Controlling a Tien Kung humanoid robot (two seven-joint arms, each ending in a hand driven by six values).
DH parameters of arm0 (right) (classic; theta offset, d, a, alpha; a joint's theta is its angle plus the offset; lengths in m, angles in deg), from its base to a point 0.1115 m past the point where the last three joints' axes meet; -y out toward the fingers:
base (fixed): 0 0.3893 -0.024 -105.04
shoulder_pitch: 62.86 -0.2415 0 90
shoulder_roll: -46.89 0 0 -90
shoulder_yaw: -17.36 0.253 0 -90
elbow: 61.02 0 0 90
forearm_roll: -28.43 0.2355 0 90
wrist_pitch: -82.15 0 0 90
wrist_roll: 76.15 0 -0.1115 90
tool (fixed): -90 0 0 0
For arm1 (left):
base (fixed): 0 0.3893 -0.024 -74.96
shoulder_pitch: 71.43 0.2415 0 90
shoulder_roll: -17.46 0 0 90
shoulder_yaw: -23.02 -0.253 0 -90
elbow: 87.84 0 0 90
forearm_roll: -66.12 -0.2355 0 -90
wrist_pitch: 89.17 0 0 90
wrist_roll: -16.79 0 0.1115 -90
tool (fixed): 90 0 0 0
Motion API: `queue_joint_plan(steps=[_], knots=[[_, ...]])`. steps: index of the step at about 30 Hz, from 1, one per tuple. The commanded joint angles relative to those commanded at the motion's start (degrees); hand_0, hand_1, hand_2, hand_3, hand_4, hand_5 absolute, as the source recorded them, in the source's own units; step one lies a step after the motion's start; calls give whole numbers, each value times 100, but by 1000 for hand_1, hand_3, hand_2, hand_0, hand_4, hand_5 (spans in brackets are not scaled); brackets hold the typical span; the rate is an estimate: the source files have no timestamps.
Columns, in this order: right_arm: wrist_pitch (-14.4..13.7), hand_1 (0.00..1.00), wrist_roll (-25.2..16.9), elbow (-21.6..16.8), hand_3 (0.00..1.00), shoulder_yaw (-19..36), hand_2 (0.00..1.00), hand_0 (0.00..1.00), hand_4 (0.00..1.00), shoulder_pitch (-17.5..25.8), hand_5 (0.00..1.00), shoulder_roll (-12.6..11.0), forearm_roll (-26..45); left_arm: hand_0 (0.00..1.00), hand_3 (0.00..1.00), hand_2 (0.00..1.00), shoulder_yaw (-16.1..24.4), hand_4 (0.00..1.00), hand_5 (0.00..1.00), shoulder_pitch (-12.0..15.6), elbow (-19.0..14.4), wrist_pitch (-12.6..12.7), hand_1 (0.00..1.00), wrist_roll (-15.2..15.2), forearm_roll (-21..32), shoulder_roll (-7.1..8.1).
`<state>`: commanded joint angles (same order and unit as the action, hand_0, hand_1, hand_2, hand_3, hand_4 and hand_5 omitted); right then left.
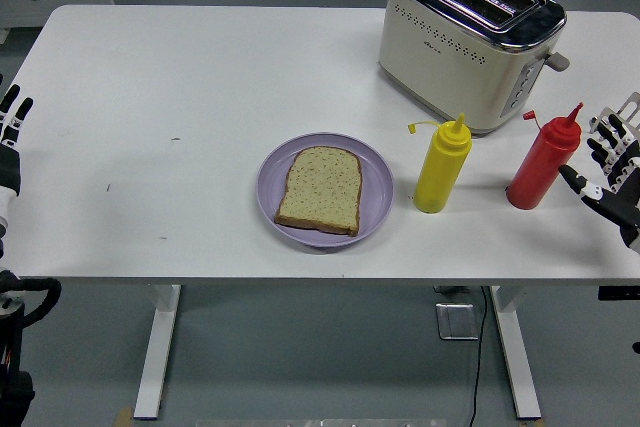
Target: Pick up the cup,pour liquid into bread,place the cup on the desk
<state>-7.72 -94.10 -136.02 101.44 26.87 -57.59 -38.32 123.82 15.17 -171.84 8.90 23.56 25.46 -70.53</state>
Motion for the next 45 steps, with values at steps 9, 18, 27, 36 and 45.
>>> queue_joint_plan(steps=[9,18,27,36,45], knots=[[-96,946,35,137,998,-328,998,998,927,-219,234,76,39,714,687,776,36,661,998,59,3,0,750,2,-11,2],[-406,939,36,389,998,-522,995,996,926,-587,242,150,146,714,688,776,73,661,998,42,-6,-3,750,2,-14,-10],[-674,871,10,592,998,-699,901,925,922,-869,242,200,239,714,688,776,114,660,998,39,-7,-3,751,3,-15,-25],[-982,789,86,814,927,-988,780,841,920,-1154,236,345,574,714,688,776,151,659,998,27,-4,0,751,4,-16,-35],[-1352,471,102,919,580,-1148,443,469,907,-1273,240,482,1237,714,688,776,189,660,998,38,-2,4,751,7,-14,-37]])
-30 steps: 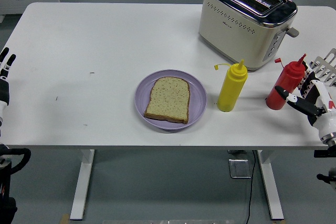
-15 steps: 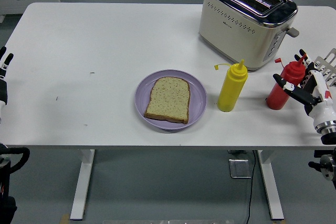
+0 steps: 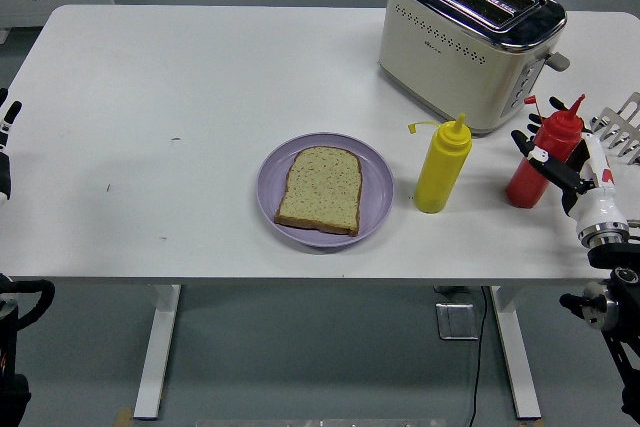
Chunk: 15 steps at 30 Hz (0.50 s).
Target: Pick up the cup,pour liquid into bread,place the cup on the desk
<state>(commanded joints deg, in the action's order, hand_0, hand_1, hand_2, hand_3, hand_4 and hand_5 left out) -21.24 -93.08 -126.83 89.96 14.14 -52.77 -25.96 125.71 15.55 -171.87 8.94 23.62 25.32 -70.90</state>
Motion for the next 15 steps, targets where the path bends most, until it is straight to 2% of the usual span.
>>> queue_joint_plan(steps=[4,5,10,11,15], knots=[[-98,471,-49,25,580,-75,443,469,907,-45,240,54,249,714,688,776,6,660,998,-7,1,0,751,0,-1,2],[-106,270,-54,27,393,-80,310,264,883,-48,217,57,266,714,688,776,7,660,998,-8,1,0,751,0,-1,2],[-270,270,-163,84,393,-179,310,264,883,-95,217,109,547,714,688,776,18,660,998,-5,4,1,751,1,-2,4],[-277,181,-166,88,342,-187,258,126,868,-96,195,112,562,714,688,776,20,661,998,-5,4,2,751,1,-2,4],[-351,181,-199,108,342,-209,258,126,868,-103,195,131,622,714,688,776,28,661,998,0,3,2,751,4,-4,7]])
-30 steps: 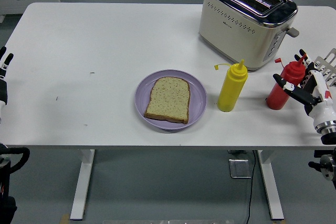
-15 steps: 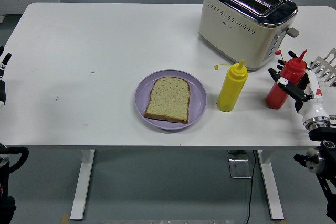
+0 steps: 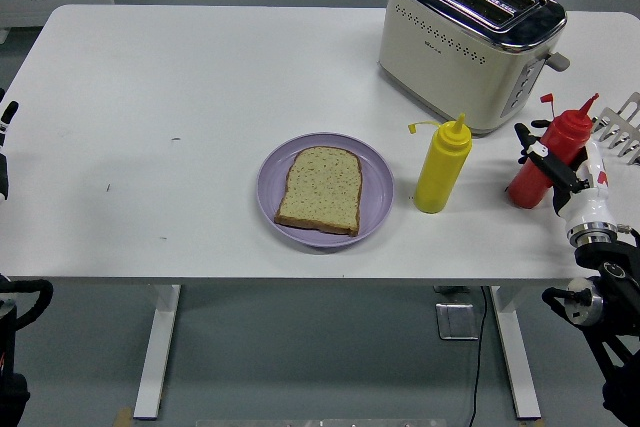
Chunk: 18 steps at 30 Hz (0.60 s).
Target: Pick up the cup,pour liquid into bread,place the cup on the desk
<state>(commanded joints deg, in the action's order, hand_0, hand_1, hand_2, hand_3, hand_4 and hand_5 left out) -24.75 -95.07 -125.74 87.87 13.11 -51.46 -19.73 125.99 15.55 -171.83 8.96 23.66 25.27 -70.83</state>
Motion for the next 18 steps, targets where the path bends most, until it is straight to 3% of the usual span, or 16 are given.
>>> queue_joint_plan(steps=[1,2,18], knots=[[-43,181,-19,3,342,4,258,126,868,-3,195,4,49,714,688,776,2,661,998,1,0,0,751,0,-1,0],[-74,108,-28,1,332,12,223,42,864,-4,190,5,80,714,688,776,5,661,998,2,0,0,751,0,-2,0],[-283,19,-42,-388,329,247,175,2,854,20,173,-80,92,714,688,776,9,663,998,-3,-3,9,751,1,-57,1]])
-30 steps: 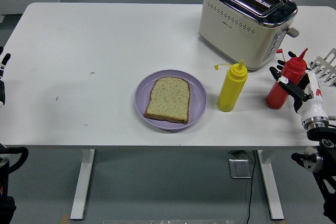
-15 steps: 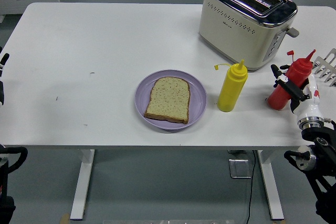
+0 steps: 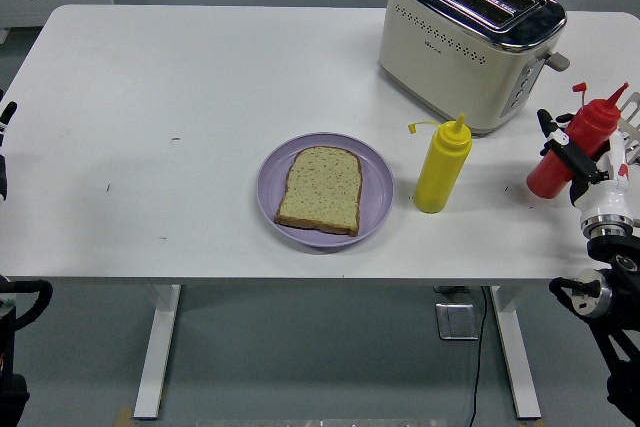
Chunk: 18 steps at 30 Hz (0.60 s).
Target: Pick up the cup,pour liquid into bread,place the cup on the desk
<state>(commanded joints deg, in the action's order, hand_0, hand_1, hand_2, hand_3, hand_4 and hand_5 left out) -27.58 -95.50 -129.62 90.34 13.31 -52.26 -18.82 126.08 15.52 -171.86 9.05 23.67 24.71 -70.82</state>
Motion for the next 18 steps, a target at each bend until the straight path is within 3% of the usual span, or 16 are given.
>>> queue_joint_plan(steps=[7,13,18], knots=[[-93,2,141,-633,329,119,170,2,849,-36,172,-210,-462,713,688,776,6,661,998,11,-3,3,751,-1,1,3],[-439,2,358,-1224,337,60,172,2,839,-260,176,-568,-1557,714,688,776,24,661,998,7,-4,4,751,-1,1,-2],[-728,2,566,-1490,340,-70,179,2,829,-534,180,-773,-2605,714,687,776,33,661,998,6,-3,6,751,0,1,-4]])
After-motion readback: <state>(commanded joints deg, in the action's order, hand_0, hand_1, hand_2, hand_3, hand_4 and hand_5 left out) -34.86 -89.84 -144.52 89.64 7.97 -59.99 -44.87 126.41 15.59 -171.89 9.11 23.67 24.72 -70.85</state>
